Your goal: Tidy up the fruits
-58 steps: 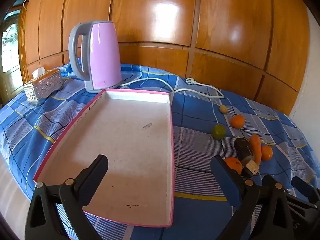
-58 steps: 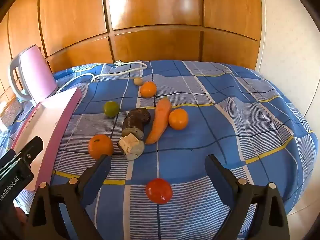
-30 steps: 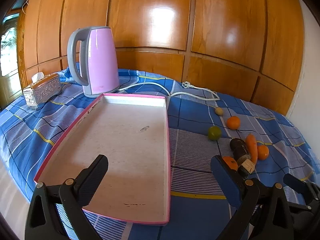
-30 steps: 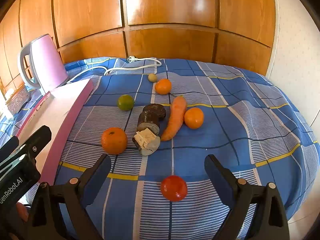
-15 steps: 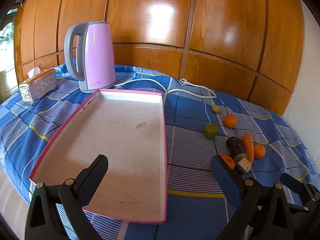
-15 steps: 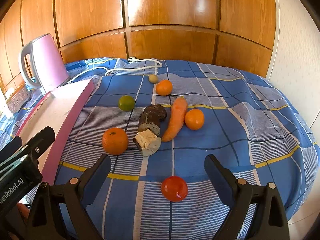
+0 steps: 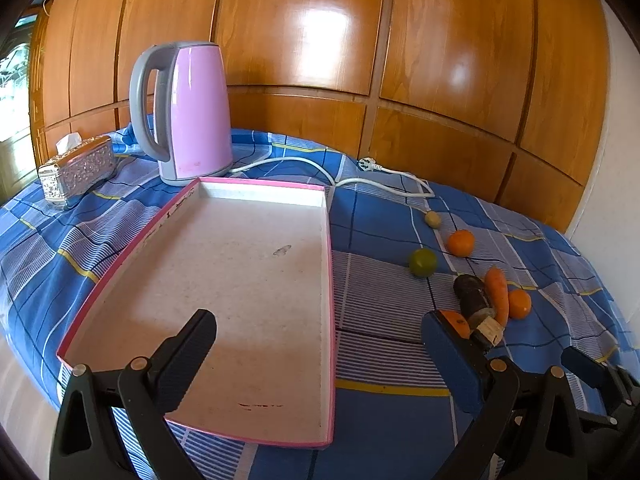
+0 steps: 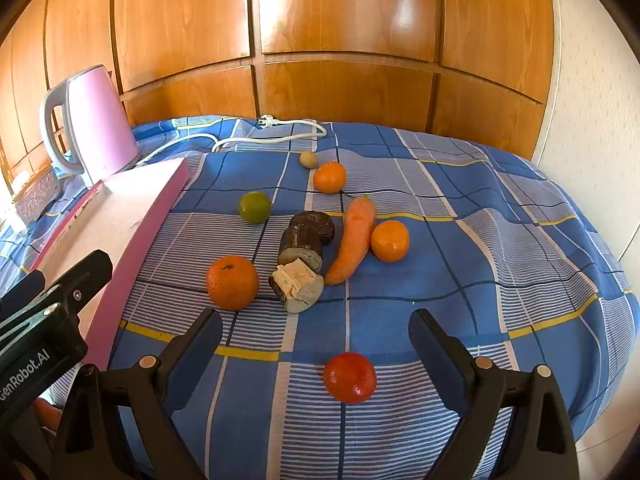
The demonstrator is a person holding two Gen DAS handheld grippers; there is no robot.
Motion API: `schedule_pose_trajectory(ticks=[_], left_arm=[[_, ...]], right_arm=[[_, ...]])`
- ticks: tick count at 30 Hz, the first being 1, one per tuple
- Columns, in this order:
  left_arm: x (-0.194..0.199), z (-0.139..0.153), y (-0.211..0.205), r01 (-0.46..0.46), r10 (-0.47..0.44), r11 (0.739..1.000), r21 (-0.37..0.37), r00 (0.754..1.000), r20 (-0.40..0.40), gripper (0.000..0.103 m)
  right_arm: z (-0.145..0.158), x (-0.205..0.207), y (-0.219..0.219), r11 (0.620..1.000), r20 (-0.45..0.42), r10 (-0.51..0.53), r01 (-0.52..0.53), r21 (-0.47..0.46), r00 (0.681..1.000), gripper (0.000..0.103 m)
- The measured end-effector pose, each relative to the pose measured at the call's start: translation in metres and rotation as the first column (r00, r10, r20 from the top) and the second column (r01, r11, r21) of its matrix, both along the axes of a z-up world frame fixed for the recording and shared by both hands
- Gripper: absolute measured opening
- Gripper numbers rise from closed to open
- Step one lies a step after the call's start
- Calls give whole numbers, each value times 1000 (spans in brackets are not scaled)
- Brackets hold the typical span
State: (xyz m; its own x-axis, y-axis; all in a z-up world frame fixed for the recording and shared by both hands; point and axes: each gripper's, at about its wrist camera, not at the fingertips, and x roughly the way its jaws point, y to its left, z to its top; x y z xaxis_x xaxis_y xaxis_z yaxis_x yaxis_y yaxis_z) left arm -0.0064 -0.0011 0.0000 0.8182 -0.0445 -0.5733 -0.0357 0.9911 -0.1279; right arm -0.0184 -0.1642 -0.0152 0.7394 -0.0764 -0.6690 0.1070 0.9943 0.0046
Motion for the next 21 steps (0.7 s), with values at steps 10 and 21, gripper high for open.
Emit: schedule_pose_trajectory(ticks=[10, 21], left_arm=[[-1, 0, -8, 31, -31, 999, 28, 999, 12, 103], [-2, 1, -19, 108, -109, 993, 45, 994, 27, 103]], right_arm=[[0, -1, 1, 1000, 1, 5, -5, -6, 1000, 87], [2, -7, -8, 999, -54, 20, -17, 47, 998, 69]])
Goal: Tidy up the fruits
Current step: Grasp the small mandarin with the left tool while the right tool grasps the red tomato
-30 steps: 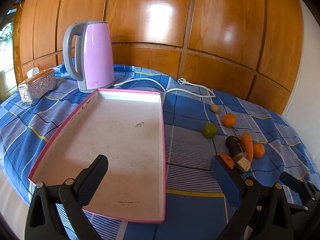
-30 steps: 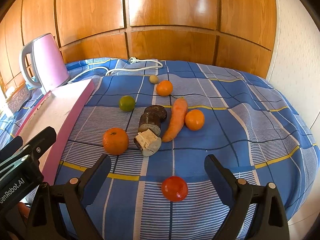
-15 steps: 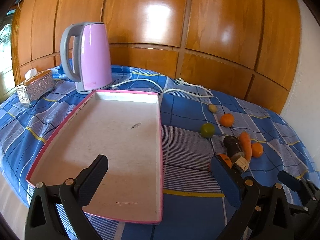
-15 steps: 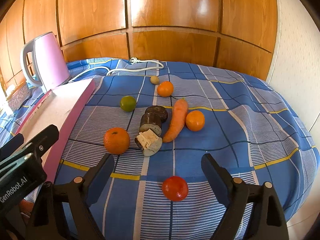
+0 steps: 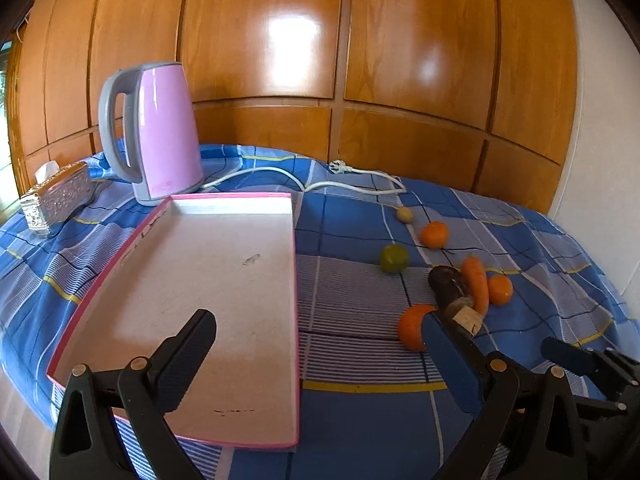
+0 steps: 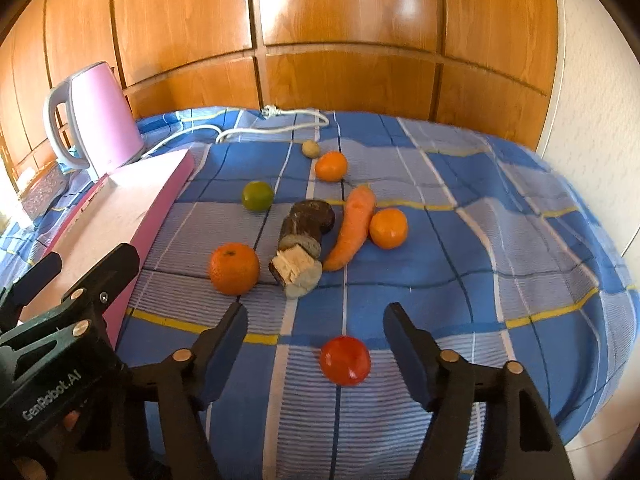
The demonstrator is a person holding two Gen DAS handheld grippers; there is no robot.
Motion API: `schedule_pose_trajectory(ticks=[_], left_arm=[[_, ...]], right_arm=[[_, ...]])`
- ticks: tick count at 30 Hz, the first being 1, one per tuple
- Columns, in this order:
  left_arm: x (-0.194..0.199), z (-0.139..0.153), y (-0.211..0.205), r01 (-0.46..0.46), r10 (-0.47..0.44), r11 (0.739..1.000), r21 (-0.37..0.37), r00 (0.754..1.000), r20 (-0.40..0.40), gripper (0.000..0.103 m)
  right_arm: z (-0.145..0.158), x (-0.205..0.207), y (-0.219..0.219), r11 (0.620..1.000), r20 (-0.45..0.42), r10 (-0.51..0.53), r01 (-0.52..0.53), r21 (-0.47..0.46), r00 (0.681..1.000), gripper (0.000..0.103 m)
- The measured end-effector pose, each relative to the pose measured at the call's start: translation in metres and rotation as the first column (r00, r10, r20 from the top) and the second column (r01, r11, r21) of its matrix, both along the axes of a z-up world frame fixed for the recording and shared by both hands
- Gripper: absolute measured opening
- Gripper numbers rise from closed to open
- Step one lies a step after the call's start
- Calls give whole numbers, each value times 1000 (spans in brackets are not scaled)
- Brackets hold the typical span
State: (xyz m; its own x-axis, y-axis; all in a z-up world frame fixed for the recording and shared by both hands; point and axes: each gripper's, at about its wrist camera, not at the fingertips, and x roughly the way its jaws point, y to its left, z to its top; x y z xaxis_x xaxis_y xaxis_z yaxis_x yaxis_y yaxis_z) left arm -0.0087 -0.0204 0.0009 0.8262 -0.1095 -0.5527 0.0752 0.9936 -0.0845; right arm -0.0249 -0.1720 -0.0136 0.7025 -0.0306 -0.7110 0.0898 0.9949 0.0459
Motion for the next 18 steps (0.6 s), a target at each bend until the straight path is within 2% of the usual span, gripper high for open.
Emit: schedule_pose_trajectory(ticks=[6, 10, 12, 16, 18], left_arm=[[-3, 0, -6, 39, -39, 999, -4, 999, -13, 103], [-3, -1, -11, 90, -90, 996, -7, 996, -26, 102], [-2, -2, -14, 112, -112, 994, -6, 993, -33, 94], [1, -4, -17, 136, -137, 991, -17, 989, -51, 87], [1, -5, -17, 145, -146, 989, -20, 988, -58, 78]], right_arm=[[0, -9, -25, 993, -48, -20, 25, 117, 999, 66], [-1, -10, -31, 990, -68, -24, 33, 134, 997, 66], [-3, -9, -31, 992, -83, -21, 32, 123, 996, 63], [-6, -11, -33, 993, -113, -22, 35, 114, 993, 61], [-9, -8, -35, 991, -134, -21, 38, 125, 991, 59]])
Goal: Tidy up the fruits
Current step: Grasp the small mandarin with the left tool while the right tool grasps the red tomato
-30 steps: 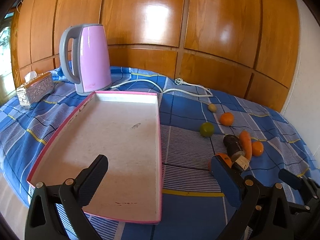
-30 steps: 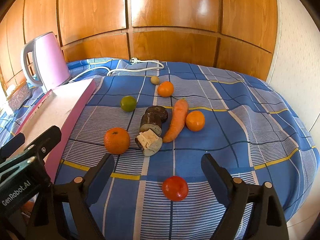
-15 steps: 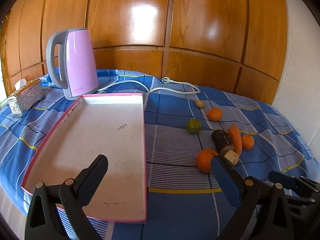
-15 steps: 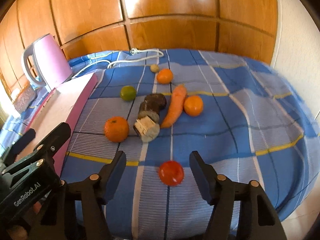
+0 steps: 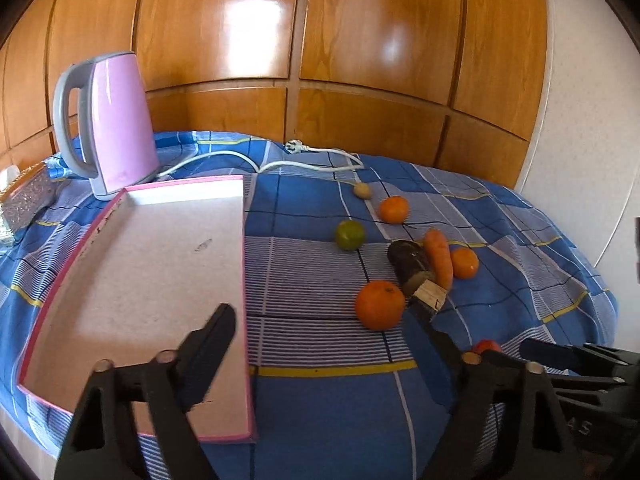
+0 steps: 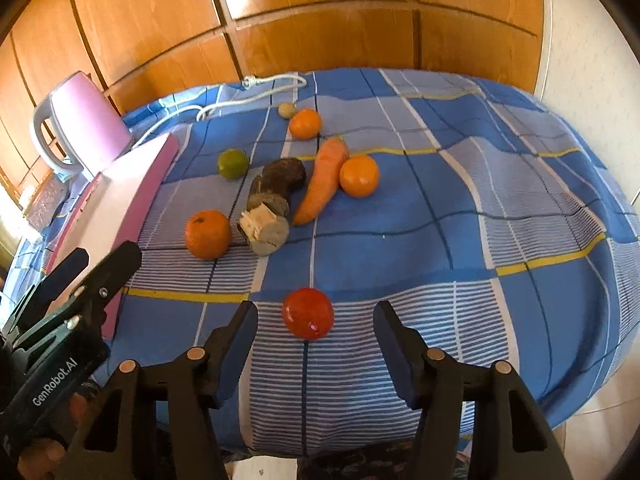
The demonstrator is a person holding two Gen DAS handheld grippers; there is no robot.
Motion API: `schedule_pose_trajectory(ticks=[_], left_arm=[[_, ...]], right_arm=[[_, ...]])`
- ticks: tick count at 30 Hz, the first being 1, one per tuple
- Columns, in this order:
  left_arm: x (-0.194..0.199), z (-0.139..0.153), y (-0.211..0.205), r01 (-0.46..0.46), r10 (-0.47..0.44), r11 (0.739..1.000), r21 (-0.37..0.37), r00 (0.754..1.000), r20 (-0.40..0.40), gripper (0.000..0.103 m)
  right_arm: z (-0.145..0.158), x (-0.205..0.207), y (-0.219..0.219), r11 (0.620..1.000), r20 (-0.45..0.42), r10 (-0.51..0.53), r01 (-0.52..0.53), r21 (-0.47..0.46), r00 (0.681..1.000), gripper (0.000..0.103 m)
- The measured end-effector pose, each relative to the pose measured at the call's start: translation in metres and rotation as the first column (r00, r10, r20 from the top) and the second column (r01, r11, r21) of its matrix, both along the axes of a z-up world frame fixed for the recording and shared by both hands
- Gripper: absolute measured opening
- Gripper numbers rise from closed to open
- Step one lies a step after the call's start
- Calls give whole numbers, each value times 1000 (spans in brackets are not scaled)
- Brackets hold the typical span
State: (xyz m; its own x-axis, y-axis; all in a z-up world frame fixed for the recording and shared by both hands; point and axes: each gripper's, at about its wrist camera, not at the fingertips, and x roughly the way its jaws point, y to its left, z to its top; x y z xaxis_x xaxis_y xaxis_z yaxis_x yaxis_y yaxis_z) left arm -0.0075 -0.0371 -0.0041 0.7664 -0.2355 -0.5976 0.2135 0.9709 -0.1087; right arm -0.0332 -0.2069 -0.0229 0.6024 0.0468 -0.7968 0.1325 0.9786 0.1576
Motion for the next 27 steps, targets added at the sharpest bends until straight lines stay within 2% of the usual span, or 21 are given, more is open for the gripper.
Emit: schedule_pose_trajectory(ticks=[5, 9, 10, 11, 12, 14, 20, 27], left_arm=[[3, -3, -6, 33, -32, 999, 9, 999, -19, 68], [5, -7, -13, 55, -54, 998, 28, 998, -31, 64], [7, -8, -15, 62, -61, 998, 29, 997, -40, 62], [9, -10, -16, 68, -67, 997, 29, 997, -49, 56], [11, -11, -17, 76, -75, 997, 27, 995, -61, 51], [16, -15, -21, 93, -91, 995, 19, 992, -87, 51], [29, -21, -27, 127, -125, 992, 7, 984, -127, 51], [46, -26, -39, 160, -156, 987, 17, 976, -150, 54]], right_arm=[[-8, 8, 3, 1000, -54, 12, -12, 0, 998, 54], [-14, 18, 6, 999, -90, 1, -4, -38, 996, 36], [-14, 19, 6, 999, -93, -1, -3, -50, 996, 30], [-15, 20, 7, 998, -93, -6, 0, -59, 996, 28], [-15, 21, 7, 998, -91, -9, 4, -58, 996, 28], [-14, 26, 3, 999, -83, -27, 24, -41, 996, 28], [-14, 42, -1, 996, -63, -78, 75, -37, 995, 28], [-16, 45, 2, 996, -69, -76, 72, -56, 995, 28]])
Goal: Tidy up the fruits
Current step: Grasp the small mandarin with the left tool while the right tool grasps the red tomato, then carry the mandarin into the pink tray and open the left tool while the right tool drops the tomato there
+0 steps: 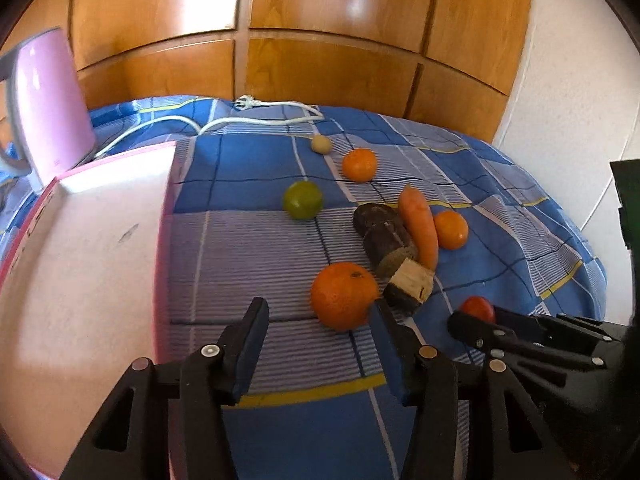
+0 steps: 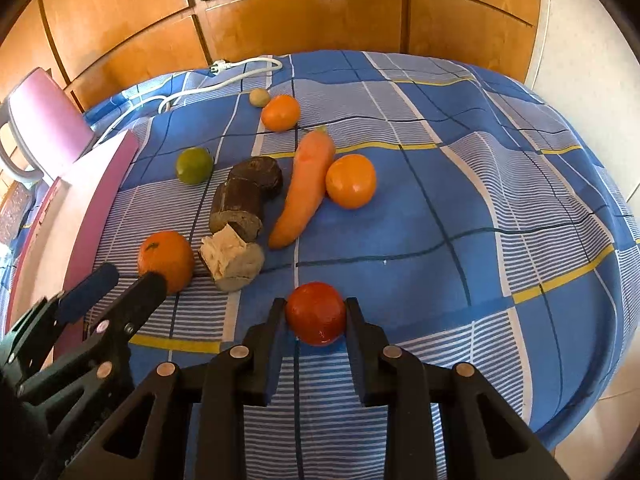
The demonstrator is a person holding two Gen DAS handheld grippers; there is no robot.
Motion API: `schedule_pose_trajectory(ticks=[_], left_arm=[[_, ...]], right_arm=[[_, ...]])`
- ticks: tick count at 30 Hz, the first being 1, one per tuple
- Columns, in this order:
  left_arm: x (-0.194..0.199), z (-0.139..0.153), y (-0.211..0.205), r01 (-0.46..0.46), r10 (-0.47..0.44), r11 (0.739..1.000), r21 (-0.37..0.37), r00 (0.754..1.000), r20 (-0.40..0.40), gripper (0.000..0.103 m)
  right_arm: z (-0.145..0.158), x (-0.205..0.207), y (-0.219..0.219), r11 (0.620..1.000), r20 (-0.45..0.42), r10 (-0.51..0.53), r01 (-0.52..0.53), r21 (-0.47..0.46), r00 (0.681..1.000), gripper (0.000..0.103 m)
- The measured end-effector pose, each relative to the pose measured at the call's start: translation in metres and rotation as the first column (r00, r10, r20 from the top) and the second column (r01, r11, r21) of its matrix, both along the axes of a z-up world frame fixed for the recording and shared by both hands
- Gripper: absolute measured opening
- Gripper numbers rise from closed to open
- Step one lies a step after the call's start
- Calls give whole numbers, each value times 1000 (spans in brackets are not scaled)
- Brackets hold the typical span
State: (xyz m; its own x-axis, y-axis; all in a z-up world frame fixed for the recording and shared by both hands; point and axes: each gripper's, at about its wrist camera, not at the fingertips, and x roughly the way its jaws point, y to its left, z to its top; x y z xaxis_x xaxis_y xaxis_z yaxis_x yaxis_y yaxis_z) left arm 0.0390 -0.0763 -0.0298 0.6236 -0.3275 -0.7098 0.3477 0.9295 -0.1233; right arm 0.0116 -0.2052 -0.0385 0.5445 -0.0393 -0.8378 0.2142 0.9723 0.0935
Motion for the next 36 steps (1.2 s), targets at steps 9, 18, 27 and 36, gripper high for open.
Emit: schedule_pose_trajectory(ticks=[9, 18, 27, 36], left_arm=[[13, -6, -7, 11, -11, 1000, 10, 1000, -17, 58], [6, -6, -10, 27, -27, 999, 25, 1000, 10, 38], [-20, 15, 3, -47, 42, 998, 30, 989, 140, 38], [-32, 36, 50, -234, 246, 969, -81, 950, 194, 38]], right_arm=[[0, -1, -4, 1000, 0, -10, 10, 29, 1000, 29], [-1, 0, 0, 1000, -5, 3, -3, 4, 1000, 29], [16, -15, 5, 992, 146, 88, -100, 79, 985, 28], [28, -18, 27, 976, 233, 186, -206, 66, 955, 28]])
